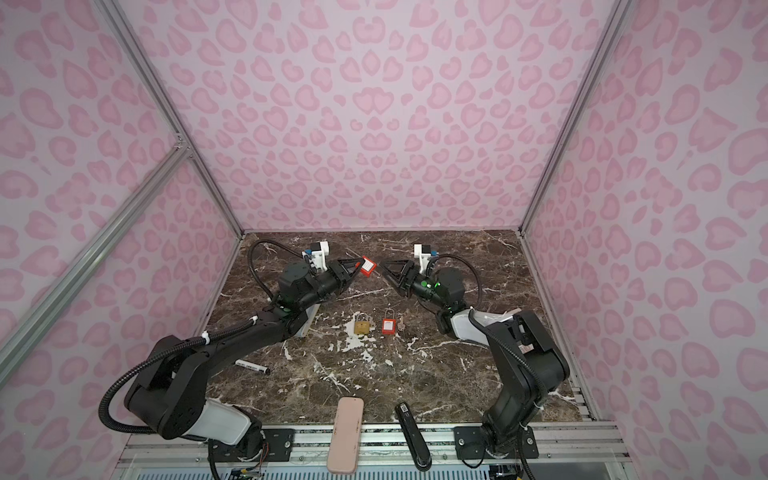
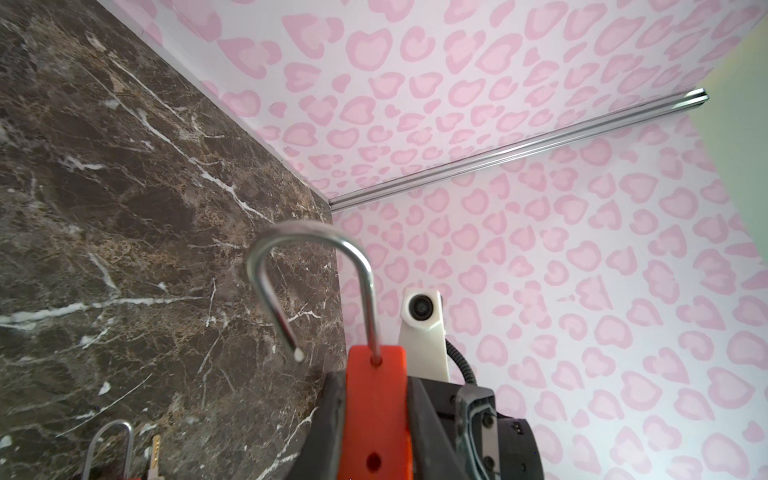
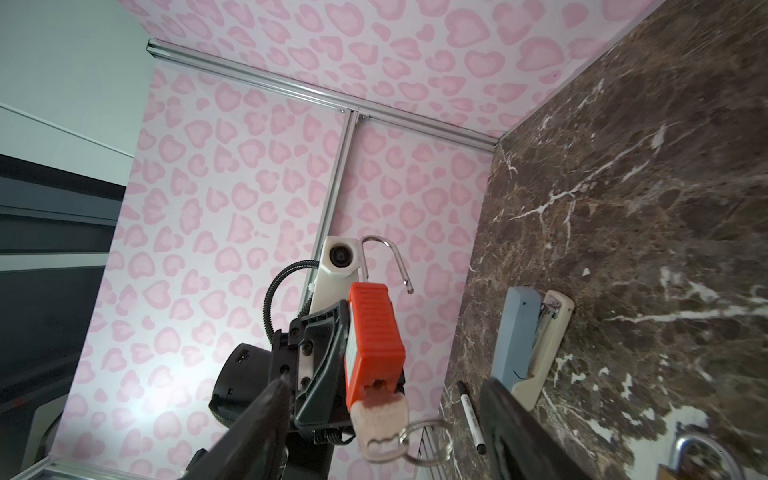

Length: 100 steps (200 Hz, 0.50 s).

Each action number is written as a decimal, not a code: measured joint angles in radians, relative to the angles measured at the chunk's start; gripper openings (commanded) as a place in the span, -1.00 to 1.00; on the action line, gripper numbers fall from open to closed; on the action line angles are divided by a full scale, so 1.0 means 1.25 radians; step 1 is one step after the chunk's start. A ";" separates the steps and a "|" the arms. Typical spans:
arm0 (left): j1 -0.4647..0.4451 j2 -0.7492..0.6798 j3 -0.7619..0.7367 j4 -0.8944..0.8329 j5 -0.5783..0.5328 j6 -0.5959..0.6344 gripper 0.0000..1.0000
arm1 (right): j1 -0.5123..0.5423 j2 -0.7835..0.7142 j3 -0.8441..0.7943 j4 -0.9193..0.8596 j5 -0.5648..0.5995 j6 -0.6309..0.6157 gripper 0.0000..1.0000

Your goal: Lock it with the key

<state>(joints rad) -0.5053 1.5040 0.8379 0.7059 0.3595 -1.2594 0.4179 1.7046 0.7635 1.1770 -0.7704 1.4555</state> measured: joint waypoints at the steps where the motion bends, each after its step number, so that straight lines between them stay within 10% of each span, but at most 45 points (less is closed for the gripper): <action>1: 0.000 0.000 0.000 0.001 0.000 0.000 -0.81 | 0.001 0.002 0.001 0.002 0.001 0.002 0.46; 49: 0.003 0.000 -0.002 0.027 0.006 -0.020 -0.81 | 0.043 0.039 0.033 0.078 0.018 0.058 0.44; 100: 0.003 0.001 -0.004 0.047 0.006 -0.025 -0.81 | 0.059 0.045 0.048 0.087 0.019 0.062 -0.01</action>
<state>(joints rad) -0.5011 1.5055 0.8333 0.7647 0.3676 -1.2907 0.4911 1.7615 0.8238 1.2854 -0.7467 1.5333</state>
